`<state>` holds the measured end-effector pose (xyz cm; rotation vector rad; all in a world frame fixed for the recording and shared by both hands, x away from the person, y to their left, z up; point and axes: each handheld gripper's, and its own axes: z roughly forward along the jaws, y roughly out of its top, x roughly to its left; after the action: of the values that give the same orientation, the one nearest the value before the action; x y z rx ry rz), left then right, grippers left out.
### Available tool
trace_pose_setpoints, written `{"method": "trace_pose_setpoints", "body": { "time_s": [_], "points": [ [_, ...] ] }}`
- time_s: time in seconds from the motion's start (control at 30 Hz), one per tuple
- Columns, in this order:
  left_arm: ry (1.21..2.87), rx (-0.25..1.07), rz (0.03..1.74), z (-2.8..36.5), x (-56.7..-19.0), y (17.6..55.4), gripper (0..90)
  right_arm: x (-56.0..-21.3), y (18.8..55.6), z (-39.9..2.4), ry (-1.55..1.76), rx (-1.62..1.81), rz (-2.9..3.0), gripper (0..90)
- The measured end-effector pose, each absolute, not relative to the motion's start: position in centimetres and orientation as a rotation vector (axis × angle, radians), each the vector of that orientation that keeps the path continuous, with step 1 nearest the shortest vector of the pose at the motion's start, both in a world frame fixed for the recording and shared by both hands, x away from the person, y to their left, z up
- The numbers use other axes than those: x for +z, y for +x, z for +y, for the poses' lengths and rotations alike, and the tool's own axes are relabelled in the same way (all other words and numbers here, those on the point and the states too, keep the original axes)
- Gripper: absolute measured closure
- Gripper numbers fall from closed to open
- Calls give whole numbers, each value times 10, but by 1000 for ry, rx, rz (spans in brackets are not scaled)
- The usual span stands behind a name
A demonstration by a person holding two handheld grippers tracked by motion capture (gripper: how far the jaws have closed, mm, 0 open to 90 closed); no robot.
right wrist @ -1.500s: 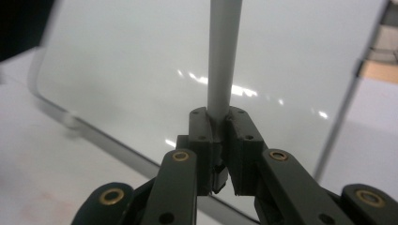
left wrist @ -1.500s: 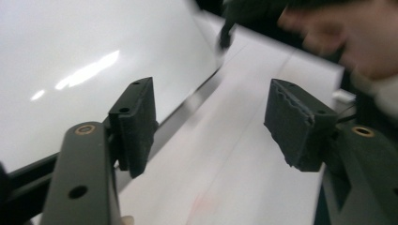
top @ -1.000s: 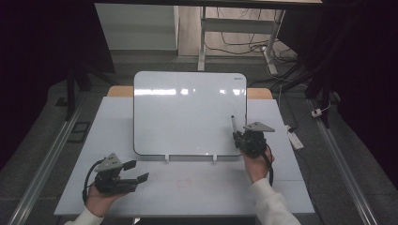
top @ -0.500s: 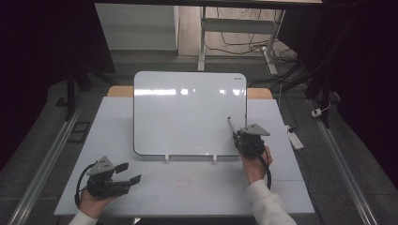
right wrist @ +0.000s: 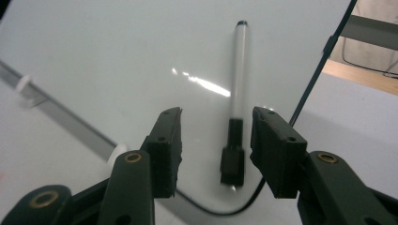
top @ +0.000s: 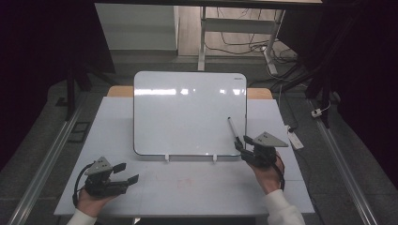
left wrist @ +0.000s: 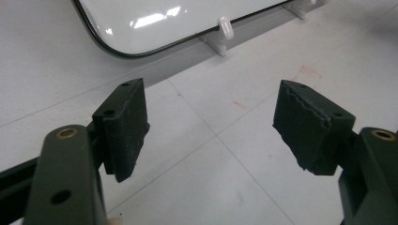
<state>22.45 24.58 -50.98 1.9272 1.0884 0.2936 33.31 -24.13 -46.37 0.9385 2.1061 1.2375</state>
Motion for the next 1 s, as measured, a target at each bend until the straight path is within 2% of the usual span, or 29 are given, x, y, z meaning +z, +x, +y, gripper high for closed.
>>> {"method": "trace_pose_setpoints", "body": {
  "time_s": [0.53, 1.0],
  "points": [
    [1968, 330, 1057, 242, -515, 229, 263, -498, 292, -304, 869, 1271, 2173, 458],
    [1984, 360, 1048, 241, -516, 230, 260, -510, 295, -309, 871, 1241, 2193, 453]
  ]
}}
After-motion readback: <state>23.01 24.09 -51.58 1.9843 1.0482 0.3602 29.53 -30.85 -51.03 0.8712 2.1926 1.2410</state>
